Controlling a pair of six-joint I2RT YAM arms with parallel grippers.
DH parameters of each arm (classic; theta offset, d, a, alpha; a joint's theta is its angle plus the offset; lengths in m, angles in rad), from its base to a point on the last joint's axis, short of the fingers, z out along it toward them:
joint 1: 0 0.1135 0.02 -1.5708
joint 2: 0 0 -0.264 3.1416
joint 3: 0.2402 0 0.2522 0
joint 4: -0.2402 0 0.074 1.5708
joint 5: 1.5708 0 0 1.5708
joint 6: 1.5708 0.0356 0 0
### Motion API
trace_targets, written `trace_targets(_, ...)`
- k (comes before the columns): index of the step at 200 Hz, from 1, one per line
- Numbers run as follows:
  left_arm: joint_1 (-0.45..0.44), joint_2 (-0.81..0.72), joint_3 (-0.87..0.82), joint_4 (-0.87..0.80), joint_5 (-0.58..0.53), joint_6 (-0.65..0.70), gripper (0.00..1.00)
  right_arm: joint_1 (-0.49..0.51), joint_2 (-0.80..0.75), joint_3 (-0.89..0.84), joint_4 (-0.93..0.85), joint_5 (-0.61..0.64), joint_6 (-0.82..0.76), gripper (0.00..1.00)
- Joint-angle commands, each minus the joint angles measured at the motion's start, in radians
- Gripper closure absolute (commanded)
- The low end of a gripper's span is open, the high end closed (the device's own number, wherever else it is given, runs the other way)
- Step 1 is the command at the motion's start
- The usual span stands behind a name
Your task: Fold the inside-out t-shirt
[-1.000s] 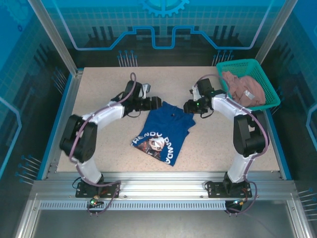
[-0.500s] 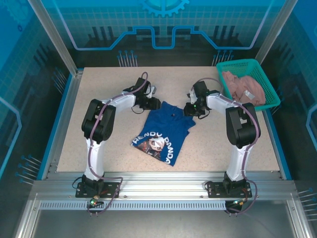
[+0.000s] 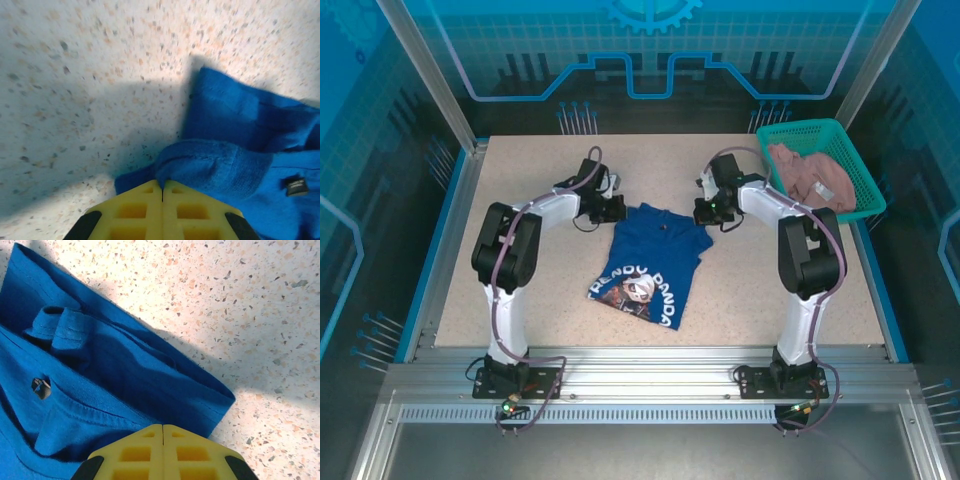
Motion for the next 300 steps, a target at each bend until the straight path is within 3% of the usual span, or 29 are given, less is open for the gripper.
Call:
trace_targets(1, 0.014, -0.055, -0.006, 0.051, 0.033, -0.027, 0.94, -0.012, -0.033, 0.053, -0.017, 0.007, -0.018, 1.0)
trace_targets(45, 0.039, -0.047, -0.016, 0.093, 0.051, -0.062, 0.93, -0.006, 0.038, 0.131, -0.008, -0.004, -0.007, 1.0)
trace_targets(88, 0.056, 0.047, 0.036, 0.087, -0.034, -0.101, 0.86, -0.001, 0.21, 0.287, 0.005, 0.016, 0.02, 0.99)
trace_targets(118, 0.057, 0.098, 0.076, 0.084, -0.05, -0.12, 0.79, 0.005, 0.345, 0.476, -0.068, 0.022, 0.01, 0.88)
trace_targets(137, 0.057, 0.092, 0.078, 0.08, -0.057, -0.13, 0.68, 0.0, 0.333, 0.512, -0.098, 0.028, -0.009, 0.79)
trace_targets(179, 0.058, -0.002, -0.016, 0.124, -0.019, -0.172, 0.41, -0.008, 0.139, 0.307, -0.04, 0.029, -0.007, 0.55)
trace_targets(216, 0.058, -0.004, -0.032, 0.115, 0.027, -0.163, 0.29, -0.016, 0.123, 0.206, -0.004, 0.039, 0.02, 0.36)
trace_targets(260, 0.058, 0.041, 0.01, 0.066, -0.021, -0.104, 0.2, -0.014, 0.212, 0.257, -0.012, 0.026, 0.036, 0.25)
trace_targets(300, 0.051, 0.11, 0.07, 0.03, 0.043, -0.091, 0.19, -0.005, 0.279, 0.294, -0.018, -0.002, 0.044, 0.25)
